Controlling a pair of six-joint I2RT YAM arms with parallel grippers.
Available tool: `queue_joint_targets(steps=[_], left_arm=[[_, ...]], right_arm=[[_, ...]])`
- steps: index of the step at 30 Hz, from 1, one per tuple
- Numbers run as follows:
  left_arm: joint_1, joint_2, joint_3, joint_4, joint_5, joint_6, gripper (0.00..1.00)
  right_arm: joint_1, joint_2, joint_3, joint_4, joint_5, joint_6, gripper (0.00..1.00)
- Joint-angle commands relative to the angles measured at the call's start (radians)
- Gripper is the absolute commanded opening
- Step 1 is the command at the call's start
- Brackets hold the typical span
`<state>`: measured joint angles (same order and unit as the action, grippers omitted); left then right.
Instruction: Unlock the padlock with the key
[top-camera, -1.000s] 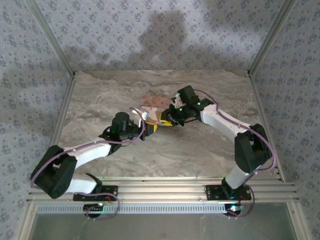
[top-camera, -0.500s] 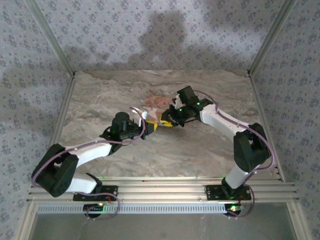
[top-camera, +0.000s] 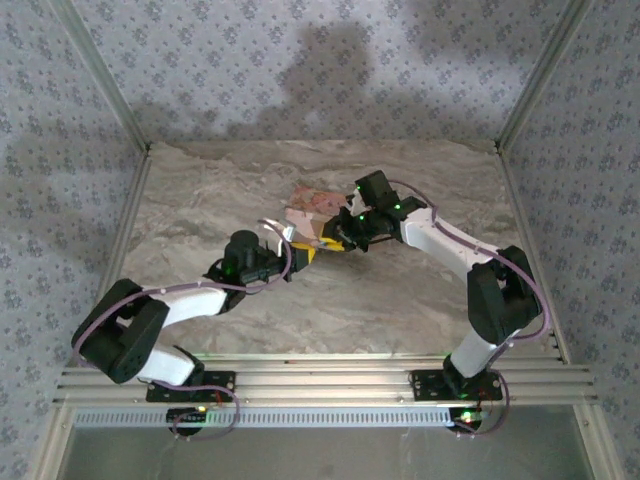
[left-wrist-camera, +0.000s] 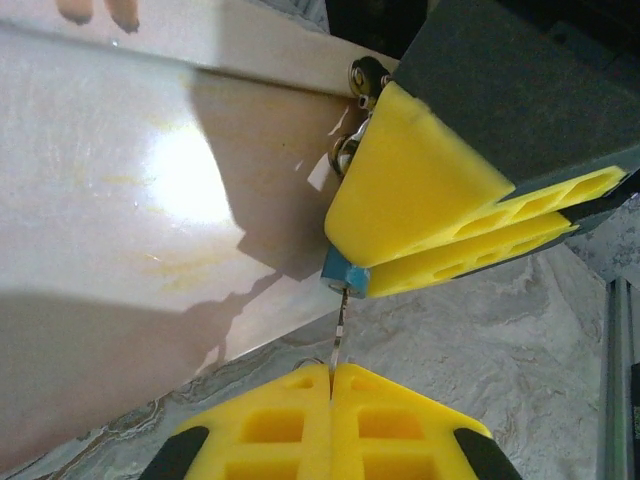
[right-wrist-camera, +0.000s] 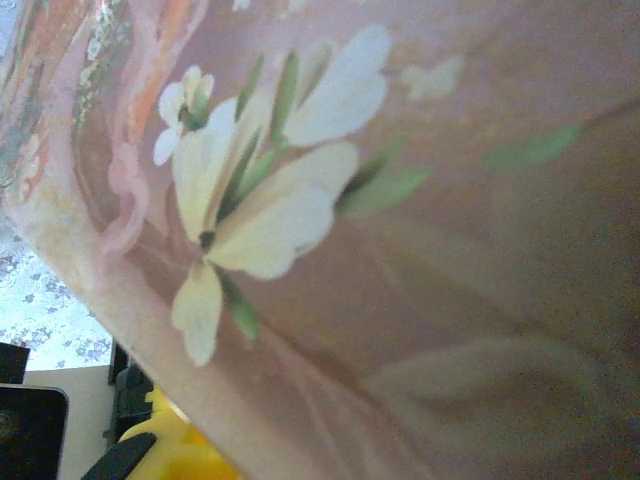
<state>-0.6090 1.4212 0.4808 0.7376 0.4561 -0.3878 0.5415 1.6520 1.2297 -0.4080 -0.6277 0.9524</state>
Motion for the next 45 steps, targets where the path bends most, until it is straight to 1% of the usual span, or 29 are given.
queue_joint_targets(steps=[1,12,27,38,45], left_arm=[[-0.006,0.019,0.006,0.079,0.021,-0.019,0.0],[-0.007,0.043,0.022,0.087,0.033,-0.027,0.0],[-0.007,0.087,0.028,0.182,0.02,-0.088,0.0],[-0.006,0.072,0.037,0.182,0.01,-0.09,0.0],[-0.006,0.106,0.067,0.2,0.021,-0.111,0.0]], right_arm=[[0.012,-0.008,0.035,0.051,-0.092,0.025,0.0],[0.023,0.0,0.031,0.056,-0.098,0.023,0.0],[0.031,-0.014,0.014,0.066,-0.108,0.028,0.0],[0.031,-0.007,0.016,0.009,-0.089,-0.031,0.0],[0.04,-0.001,0.019,-0.006,-0.095,-0.057,0.0]])
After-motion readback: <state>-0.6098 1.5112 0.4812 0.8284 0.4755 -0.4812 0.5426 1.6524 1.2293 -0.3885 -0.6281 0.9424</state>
